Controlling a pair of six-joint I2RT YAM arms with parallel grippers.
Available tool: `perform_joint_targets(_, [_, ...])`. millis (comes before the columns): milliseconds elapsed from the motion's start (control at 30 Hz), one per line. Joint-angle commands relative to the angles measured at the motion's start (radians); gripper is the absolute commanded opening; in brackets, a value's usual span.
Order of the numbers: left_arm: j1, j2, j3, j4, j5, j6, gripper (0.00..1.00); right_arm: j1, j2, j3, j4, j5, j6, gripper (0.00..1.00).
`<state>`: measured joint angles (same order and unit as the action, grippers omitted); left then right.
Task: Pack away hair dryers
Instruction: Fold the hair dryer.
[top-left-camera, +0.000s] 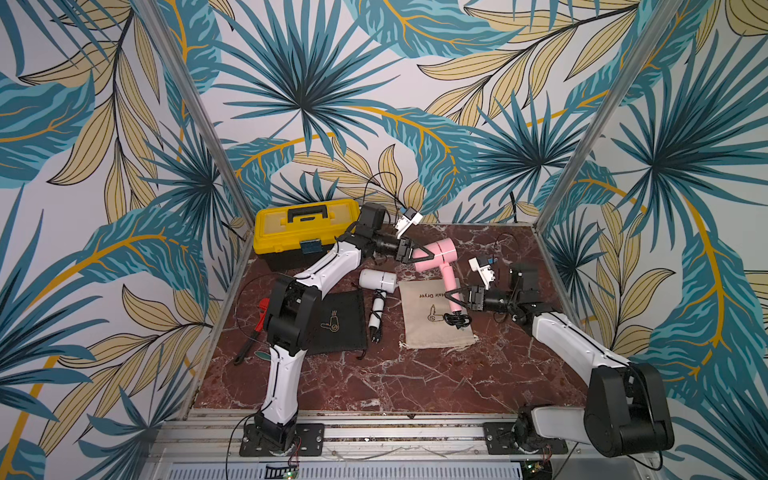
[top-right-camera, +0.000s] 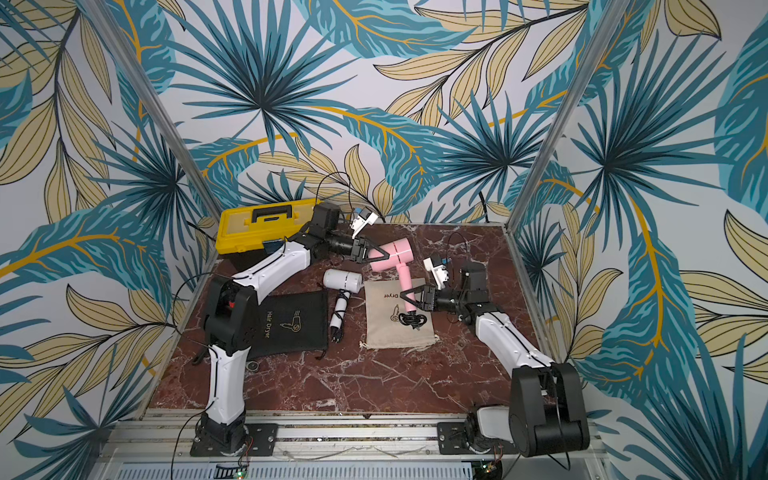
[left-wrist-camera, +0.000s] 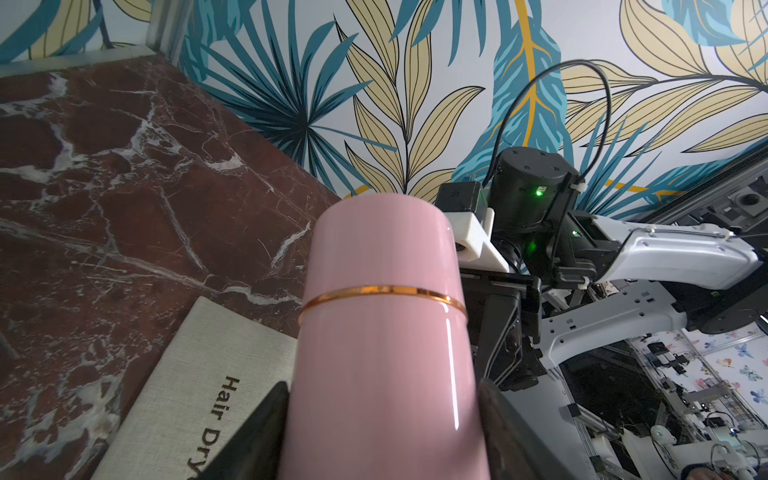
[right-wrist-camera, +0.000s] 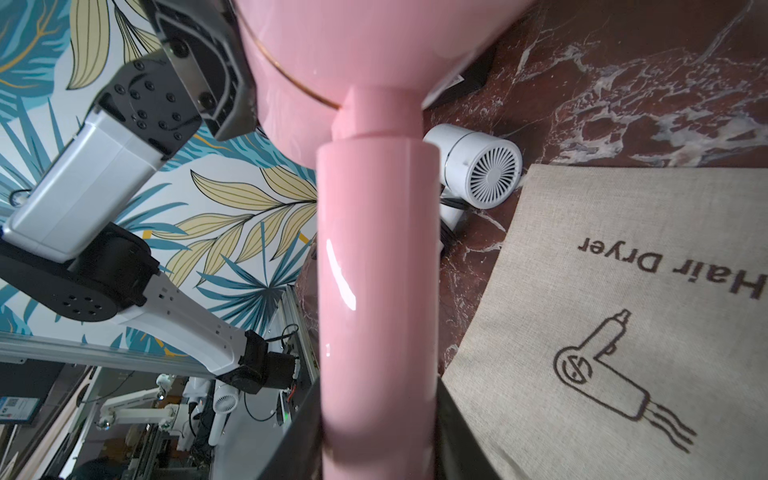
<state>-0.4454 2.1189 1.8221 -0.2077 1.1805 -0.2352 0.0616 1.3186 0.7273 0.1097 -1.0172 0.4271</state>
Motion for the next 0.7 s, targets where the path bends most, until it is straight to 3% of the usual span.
perform_joint_targets(0, [-0.042,-0.053,-0.044,0.024,0.005,0.046,0.0,-0.003,-0.052,-0.018,0.293,0.081,0.238,0.0])
perform_joint_targets(200, [-0.096,-0.111,-0.144,0.041,-0.097,0.054,0.0,-0.003,-0.106,-0.016,0.269,0.24,0.252,0.0])
perform_joint_targets(433, [-0.152,-0.15,-0.256,0.249,-0.247,-0.102,0.0,0.025,-0.105,-0.03,0.416,0.343,0.355,0.0])
perform_joint_targets(667, [-0.176,-0.145,-0.271,0.371,-0.307,-0.195,0.0,0.092,-0.1,-0.031,0.514,0.409,0.404,0.0])
